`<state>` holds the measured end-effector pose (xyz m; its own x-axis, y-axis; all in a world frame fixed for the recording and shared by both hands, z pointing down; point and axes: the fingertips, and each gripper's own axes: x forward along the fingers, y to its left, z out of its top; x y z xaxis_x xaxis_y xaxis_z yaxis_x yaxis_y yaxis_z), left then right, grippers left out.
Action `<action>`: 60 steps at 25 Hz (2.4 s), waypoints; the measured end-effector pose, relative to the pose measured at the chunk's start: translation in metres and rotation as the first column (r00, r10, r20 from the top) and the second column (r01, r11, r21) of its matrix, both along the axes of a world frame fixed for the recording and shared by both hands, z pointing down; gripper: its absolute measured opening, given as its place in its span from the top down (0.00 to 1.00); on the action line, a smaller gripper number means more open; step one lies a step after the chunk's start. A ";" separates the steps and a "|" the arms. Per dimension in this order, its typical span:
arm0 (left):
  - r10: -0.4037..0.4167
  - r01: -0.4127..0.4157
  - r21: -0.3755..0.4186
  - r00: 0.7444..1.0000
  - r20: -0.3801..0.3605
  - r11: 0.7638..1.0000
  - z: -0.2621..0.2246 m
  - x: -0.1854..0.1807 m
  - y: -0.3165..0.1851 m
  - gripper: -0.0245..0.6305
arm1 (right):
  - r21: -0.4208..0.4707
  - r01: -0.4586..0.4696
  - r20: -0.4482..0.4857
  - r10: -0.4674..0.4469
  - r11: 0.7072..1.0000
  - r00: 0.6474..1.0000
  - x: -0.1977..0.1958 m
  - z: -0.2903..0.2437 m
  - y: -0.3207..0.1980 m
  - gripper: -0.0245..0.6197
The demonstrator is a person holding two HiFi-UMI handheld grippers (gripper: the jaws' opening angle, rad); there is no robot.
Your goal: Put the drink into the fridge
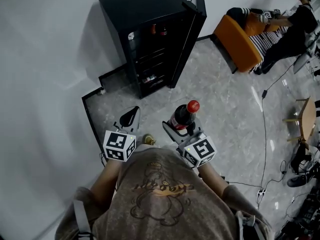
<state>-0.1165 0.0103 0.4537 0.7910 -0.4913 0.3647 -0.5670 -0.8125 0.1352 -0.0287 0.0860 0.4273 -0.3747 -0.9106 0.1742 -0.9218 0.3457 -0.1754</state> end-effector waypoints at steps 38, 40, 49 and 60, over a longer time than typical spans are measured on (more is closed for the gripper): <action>-0.001 0.001 0.011 1.000 -0.003 1.000 -0.008 0.036 -0.084 0.96 | -0.034 0.043 -0.049 -0.045 0.998 0.998 0.033 0.047 -0.117 0.51; 0.000 0.000 0.007 1.000 -0.006 1.000 -0.008 0.040 -0.089 0.96 | -0.035 0.056 -0.055 -0.057 0.998 0.997 0.036 0.050 -0.126 0.51; 0.018 -0.018 0.015 1.000 0.006 1.000 -0.010 0.062 -0.119 0.96 | -0.044 0.080 -0.055 -0.083 0.996 0.995 0.055 0.062 -0.167 0.51; 0.010 -0.010 0.016 1.000 0.003 1.000 -0.011 0.088 -0.150 0.96 | -0.056 0.150 -0.067 -0.154 0.987 0.986 0.074 0.082 -0.212 0.51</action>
<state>-0.0282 -0.1400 0.4432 0.7950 -0.4888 0.3593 -0.5590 -0.8203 0.1209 0.0449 -0.1256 0.5094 -0.4930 -0.8333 0.2501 -0.8700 0.4751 -0.1321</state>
